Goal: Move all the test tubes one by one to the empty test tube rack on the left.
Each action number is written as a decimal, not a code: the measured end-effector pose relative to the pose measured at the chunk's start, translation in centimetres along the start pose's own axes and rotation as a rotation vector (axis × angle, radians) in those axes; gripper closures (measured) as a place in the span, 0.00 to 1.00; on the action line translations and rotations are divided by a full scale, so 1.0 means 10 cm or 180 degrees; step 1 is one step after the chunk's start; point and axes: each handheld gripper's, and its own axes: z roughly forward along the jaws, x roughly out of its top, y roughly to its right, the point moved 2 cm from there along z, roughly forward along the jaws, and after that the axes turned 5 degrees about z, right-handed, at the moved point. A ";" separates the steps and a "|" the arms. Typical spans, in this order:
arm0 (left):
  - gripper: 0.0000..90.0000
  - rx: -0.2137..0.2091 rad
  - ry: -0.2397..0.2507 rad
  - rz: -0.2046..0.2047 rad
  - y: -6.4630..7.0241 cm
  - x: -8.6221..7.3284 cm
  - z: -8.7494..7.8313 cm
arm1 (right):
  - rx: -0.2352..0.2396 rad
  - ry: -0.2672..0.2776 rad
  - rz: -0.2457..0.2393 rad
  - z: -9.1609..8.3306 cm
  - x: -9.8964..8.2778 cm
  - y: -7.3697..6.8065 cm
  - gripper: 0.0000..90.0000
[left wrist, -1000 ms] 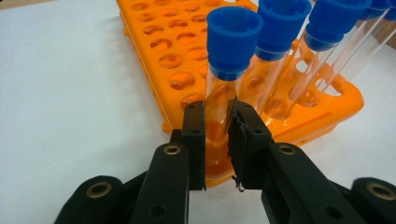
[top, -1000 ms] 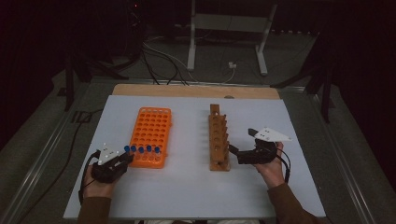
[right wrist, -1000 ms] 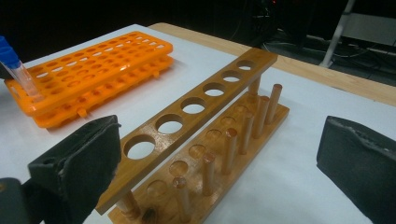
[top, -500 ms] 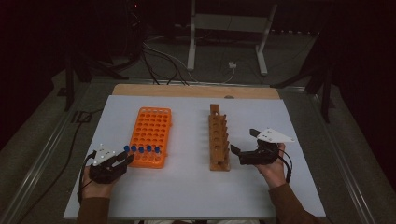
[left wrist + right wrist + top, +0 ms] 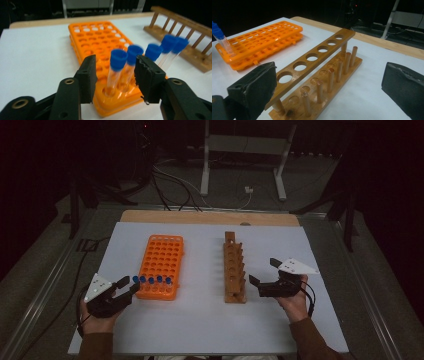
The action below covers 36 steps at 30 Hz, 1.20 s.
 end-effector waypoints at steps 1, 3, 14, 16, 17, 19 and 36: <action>0.57 -0.0004 0.0052 -0.0015 0.00 0.01 -0.01 | -0.0002 0.0006 -0.0001 -0.01 0.00 0.01 0.00; 0.52 -0.0001 0.0143 -0.0025 0.00 0.03 -0.03 | -0.0005 0.0025 0.0018 -0.03 -0.01 0.02 0.00; 0.18 0.0289 0.0393 -0.0117 -0.03 0.07 -0.10 | -0.0044 0.0151 0.0038 -0.21 -0.08 0.09 0.00; 0.17 0.0322 0.0430 -0.0135 -0.05 0.08 -0.12 | -0.0047 0.0178 0.0044 -0.24 -0.10 0.11 0.00; 0.16 0.0345 0.0441 -0.0142 -0.06 0.09 -0.12 | -0.0053 0.0191 0.0050 -0.25 -0.10 0.12 0.00; 0.12 0.0365 0.0471 -0.0177 -0.07 0.09 -0.13 | -0.0068 0.0212 0.0071 -0.27 -0.11 0.14 0.00; 0.01 0.0398 0.0480 -0.0168 -0.08 0.09 -0.13 | -0.0144 0.0401 0.0092 -0.42 -0.23 0.23 0.00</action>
